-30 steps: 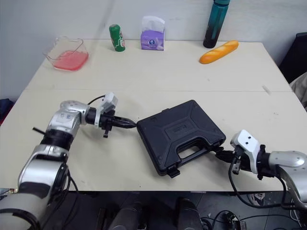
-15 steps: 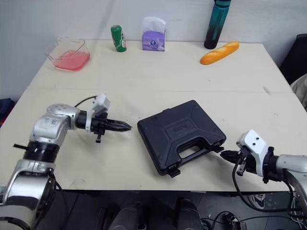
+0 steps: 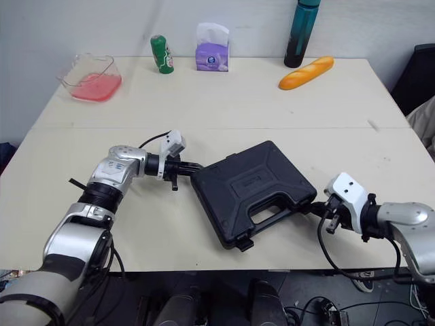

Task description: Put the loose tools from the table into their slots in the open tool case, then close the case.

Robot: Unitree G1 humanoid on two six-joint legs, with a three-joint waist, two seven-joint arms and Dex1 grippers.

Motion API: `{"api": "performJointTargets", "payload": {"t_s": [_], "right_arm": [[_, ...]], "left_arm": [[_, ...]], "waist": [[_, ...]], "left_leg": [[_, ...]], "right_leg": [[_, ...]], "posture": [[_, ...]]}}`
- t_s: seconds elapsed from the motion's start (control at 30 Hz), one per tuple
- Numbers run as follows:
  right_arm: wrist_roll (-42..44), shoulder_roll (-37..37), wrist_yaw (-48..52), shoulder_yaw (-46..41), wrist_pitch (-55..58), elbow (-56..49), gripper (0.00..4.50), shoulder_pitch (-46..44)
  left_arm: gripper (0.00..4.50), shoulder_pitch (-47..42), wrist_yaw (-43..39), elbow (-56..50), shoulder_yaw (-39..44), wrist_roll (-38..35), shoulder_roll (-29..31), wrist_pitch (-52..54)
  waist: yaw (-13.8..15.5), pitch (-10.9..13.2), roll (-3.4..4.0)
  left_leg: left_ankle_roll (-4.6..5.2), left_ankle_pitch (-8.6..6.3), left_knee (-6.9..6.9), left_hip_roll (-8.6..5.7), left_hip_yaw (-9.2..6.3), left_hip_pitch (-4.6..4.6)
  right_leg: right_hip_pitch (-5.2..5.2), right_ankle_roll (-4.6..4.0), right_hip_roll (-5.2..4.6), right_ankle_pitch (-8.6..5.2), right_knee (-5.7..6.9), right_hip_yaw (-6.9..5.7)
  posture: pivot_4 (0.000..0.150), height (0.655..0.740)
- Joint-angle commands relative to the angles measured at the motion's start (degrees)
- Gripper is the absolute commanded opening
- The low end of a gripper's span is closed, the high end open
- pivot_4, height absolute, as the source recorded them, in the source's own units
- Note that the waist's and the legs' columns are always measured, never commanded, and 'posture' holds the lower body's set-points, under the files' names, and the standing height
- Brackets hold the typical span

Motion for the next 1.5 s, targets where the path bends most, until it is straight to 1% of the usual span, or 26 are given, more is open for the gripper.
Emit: {"api": "performJointTargets", "payload": {"t_s": [0.03,0.13,0.23,0.33,0.4,0.47,0.53,0.6,0.67,0.73,0.87,1.0,1.1,1.2,1.33,1.5], "right_arm": [[0.3,1.2,-0.5,-0.4,-1.6,-0.9,0.01,-2.6],[0.1,1.9,-0.6,-0.2,-1.2,-0.8,0.01,-2.9],[-0.6,1.5,-0.8,-0.7,-1.5,-1.1,0.01,-1.4],[-1.0,0.5,-2.1,-3.1,-0.5,-1.4,0.01,0.9],[-0.8,0.0,-3.5,-5.9,0.8,-2.1,0.01,2.8],[0.2,0.7,-5.1,-8.6,2.7,-3.4,0.01,4.2],[0.7,1.3,-6.2,-10.0,3.7,-4.4,0.01,5.2],[0.9,2.3,-7.6,-10.9,4.5,-5.5,0.01,6.0],[1.2,3.4,-8.9,-11.2,5.1,-6.3,0.01,6.0],[1.5,4.2,-9.8,-11.2,5.5,-6.9,0.01,5.8],[1.7,5.2,-11.4,-10.2,6.6,-8.4,0.01,5.1],[1.7,5.8,-12.6,-9.3,7.6,-9.4,0.01,4.8],[1.5,6.4,-13.5,-8.6,8.1,-10.1,0.01,4.6],[1.6,6.8,-14.1,-8.1,8.5,-10.6,0.01,4.4],[1.9,7.2,-14.6,-6.9,8.9,-11.2,0.01,3.4],[2.8,8.0,-15.1,-5.6,10.4,-12.2,0.01,0.6]], "left_arm": [[0.03,4.3,-7.4,-11.7,-1.4,-4.4,2.4,4.6],[0.03,8.3,-8.1,-19.1,-1.6,-5.5,4.8,7.8],[0.03,9.8,-6.0,-21.9,-1.0,-5.4,5.8,9.0],[0.03,8.0,-4.2,-22.0,0.4,-5.7,6.6,10.1],[0.03,5.1,-4.1,-22.8,1.8,-7.9,6.5,12.9],[0.03,2.1,-4.3,-24.6,2.6,-11.1,5.0,15.8],[0.03,-0.2,-3.6,-25.7,2.4,-12.8,3.1,17.3],[0.03,-3.0,-0.8,-24.7,0.7,-12.2,-1.4,16.8],[0.03,-6.4,2.5,-20.1,-2.4,-9.3,-7.6,13.4],[0.03,-9.5,5.9,-13.3,-5.1,-5.5,-12.7,8.5],[0.03,-15.2,10.6,1.2,-7.8,-0.4,-20.5,0.0],[0.03,-19.5,11.7,12.8,-9.3,3.0,-26.7,-7.2],[0.03,-21.2,13.4,19.4,-10.3,6.2,-29.5,-11.0],[0.03,-20.8,15.4,23.6,-14.3,11.7,-31.0,-17.1],[0.03,-18.2,14.7,25.7,-19.2,17.5,-30.9,-23.5],[0.03,-17.3,15.5,26.8,-19.6,19.8,-31.1,-24.5]], "waist": [[0.0,0.0,0.0],[0.3,0.0,0.01],[0.9,0.0,0.01],[0.9,0.0,0.01],[0.9,0.0,0.01],[0.9,0.0,0.01],[0.9,0.0,0.01],[1.0,0.0,0.04],[1.1,0.0,0.04],[1.4,0.0,0.03],[1.2,0.0,0.04],[1.0,0.0,0.04],[1.0,0.0,0.04],[0.9,0.0,0.04],[1.1,-0.1,-0.08],[1.1,-0.6,-0.34]], "left_leg": [[0.0,0.0,0.0,0.0,0.0,0.0],[0.0,0.0,0.02,-0.02,-0.02,-0.02],[0.0,0.0,0.18,-0.02,-0.17,-0.03],[0.01,0.0,0.25,-0.04,-0.27,-0.04],[0.01,0.0,0.25,-0.04,-0.29,-0.06],[0.01,0.0,0.25,-0.05,-0.31,-0.1],[0.01,0.0,0.27,-0.05,-0.32,-0.12],[0.01,0.0,0.27,-0.05,-0.32,-0.07],[0.01,0.0,0.27,-0.06,-0.34,-0.04],[0.01,0.01,0.3,-0.07,-0.35,-0.04],[0.02,0.01,0.25,-0.07,-0.22,-0.06],[0.02,0.01,0.15,-0.06,-0.19,-0.06],[0.03,0.01,0.15,-0.08,-0.18,-0.07],[0.04,0.01,0.15,-0.07,-0.2,-0.03],[0.05,0.0,0.16,-0.06,-0.27,0.03],[0.05,-0.01,0.16,-0.05,-0.36,0.05]], "right_leg": [[0.0,0.0,0.0,0.0,-0.01,0.0],[0.0,0.0,-0.02,0.0,-0.01,0.0],[0.08,0.0,-0.05,0.0,0.02,-0.03],[0.16,0.0,-0.07,0.0,0.02,-0.06],[0.15,0.0,-0.07,0.0,0.02,-0.08],[0.15,0.0,-0.06,0.0,0.02,-0.12],[0.15,0.0,-0.06,0.0,0.02,-0.14],[0.21,0.01,-0.06,0.0,0.02,-0.13],[0.26,0.01,-0.05,0.01,0.01,-0.14],[0.28,0.02,-0.03,0.01,0.01,-0.15],[0.17,0.04,0.0,0.03,0.0,-0.05],[0.12,0.03,0.01,0.02,-0.03,-0.07],[0.12,0.04,-0.03,0.02,-0.07,-0.08],[0.15,0.04,-0.06,0.02,-0.08,-0.07],[0.24,0.02,-0.09,0.03,-0.1,-0.11],[0.3,0.01,-0.12,0.03,-0.15,-0.18]], "posture": [[0.15,0.7314],[0.15,0.7314],[0.15,0.7314],[0.15,0.7314],[0.15,0.7314],[0.15,0.7314],[0.15,0.7314],[0.15,0.7314],[0.15,0.7314],[0.15,0.7314],[0.15,0.7314],[0.15,0.7314],[0.15,0.7314],[0.15,0.7314],[0.15,0.7314],[0.15,0.7314]]}}
